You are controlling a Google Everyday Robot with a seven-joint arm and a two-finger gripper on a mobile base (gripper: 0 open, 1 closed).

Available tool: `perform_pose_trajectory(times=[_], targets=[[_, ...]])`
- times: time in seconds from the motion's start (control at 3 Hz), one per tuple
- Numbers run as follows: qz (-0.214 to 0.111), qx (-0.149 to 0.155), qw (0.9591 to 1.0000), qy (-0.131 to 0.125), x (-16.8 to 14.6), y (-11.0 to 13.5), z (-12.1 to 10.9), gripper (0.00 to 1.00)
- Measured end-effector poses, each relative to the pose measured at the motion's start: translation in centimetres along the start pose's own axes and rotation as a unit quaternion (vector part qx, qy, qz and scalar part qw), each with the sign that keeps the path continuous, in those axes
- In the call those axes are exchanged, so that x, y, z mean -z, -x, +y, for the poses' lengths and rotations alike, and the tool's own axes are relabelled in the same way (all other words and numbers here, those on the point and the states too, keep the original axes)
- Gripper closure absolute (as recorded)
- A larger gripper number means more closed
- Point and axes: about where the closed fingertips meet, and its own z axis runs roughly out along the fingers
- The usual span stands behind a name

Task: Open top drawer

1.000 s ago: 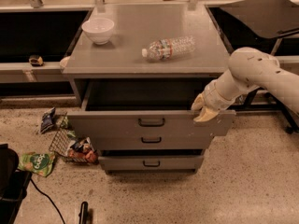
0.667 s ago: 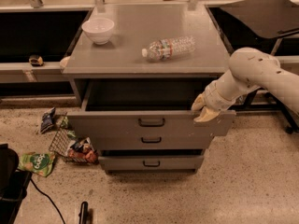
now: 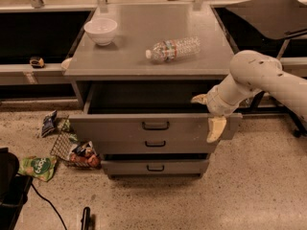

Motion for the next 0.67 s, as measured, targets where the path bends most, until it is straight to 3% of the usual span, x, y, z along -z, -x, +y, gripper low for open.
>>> perform_pose_trajectory(times=[0.67], targets=[[-0.001,0.013,0.9977,0.066,0.2,3.1,5.6,0.0]])
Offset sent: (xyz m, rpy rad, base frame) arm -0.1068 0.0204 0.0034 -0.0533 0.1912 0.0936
